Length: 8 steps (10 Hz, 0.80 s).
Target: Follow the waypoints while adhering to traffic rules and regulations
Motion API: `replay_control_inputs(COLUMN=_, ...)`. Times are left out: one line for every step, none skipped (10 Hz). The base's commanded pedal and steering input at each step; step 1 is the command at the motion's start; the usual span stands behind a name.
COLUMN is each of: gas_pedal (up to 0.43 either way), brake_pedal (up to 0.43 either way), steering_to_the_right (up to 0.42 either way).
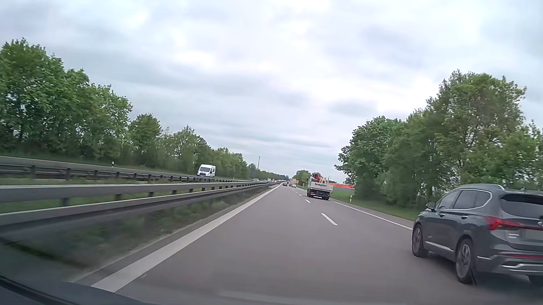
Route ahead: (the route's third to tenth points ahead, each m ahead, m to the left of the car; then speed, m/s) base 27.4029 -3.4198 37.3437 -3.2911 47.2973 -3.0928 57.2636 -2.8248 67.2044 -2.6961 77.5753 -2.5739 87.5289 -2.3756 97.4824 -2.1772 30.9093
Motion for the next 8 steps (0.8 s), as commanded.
replay_control_inputs(gas_pedal=0.228, brake_pedal=0.0, steering_to_the_right=0.0)
replay_control_inputs(gas_pedal=0.228, brake_pedal=0.0, steering_to_the_right=0.0)
replay_control_inputs(gas_pedal=0.22, brake_pedal=0.0, steering_to_the_right=0.0)
replay_control_inputs(gas_pedal=0.22, brake_pedal=0.0, steering_to_the_right=0.0)
replay_control_inputs(gas_pedal=0.22, brake_pedal=0.0, steering_to_the_right=0.0)
replay_control_inputs(gas_pedal=0.228, brake_pedal=0.0, steering_to_the_right=0.0)
replay_control_inputs(gas_pedal=0.228, brake_pedal=0.0, steering_to_the_right=0.0)
replay_control_inputs(gas_pedal=0.228, brake_pedal=0.0, steering_to_the_right=-0.001)
